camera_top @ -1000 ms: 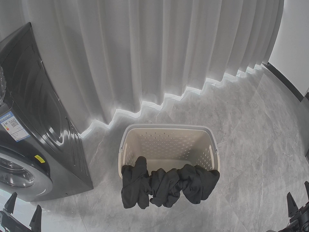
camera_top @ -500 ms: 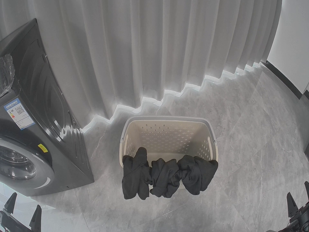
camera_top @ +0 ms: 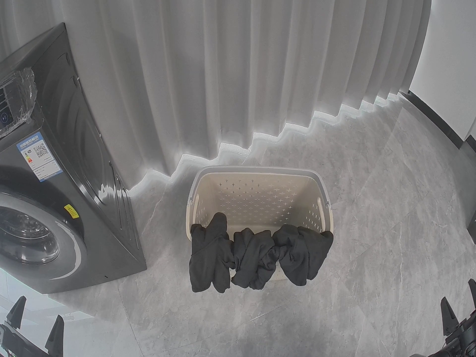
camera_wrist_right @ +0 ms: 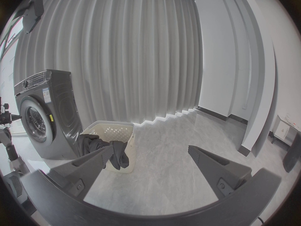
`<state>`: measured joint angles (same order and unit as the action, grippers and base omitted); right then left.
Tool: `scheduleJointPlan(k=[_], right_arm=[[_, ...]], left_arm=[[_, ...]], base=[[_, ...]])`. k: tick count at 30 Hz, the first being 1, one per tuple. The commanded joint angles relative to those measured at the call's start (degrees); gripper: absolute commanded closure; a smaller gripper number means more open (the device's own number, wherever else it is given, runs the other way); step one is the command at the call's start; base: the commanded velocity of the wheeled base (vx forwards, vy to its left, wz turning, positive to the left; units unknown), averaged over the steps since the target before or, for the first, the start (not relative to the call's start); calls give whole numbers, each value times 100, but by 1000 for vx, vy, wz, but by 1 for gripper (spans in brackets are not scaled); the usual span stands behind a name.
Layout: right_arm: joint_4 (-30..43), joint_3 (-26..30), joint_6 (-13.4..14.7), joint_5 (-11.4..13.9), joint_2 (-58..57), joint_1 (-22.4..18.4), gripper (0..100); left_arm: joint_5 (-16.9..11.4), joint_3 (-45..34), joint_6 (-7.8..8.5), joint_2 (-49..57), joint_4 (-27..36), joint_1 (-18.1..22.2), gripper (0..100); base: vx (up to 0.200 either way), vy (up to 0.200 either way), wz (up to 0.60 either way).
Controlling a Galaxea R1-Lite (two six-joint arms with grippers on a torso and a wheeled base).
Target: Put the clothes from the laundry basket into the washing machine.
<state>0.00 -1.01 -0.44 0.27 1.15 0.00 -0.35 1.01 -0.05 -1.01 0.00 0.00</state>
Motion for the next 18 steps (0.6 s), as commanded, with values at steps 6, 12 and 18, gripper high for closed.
scheduleJointPlan(k=[6, 12, 18], right_arm=[[-272, -1244, -123, 61, 167, 26, 0], [114, -1287, -132, 501, 659, 26, 0], [132, -1041, -132, 518, 606, 35, 0]], left_arm=[[-9, -101, 5, 101, 0, 0, 0], [0, -101, 5, 101, 0, 0, 0], [0, -101, 14, 101, 0, 0, 0]], base=[[0, 0, 0], [0, 0, 0], [0, 0, 0]])
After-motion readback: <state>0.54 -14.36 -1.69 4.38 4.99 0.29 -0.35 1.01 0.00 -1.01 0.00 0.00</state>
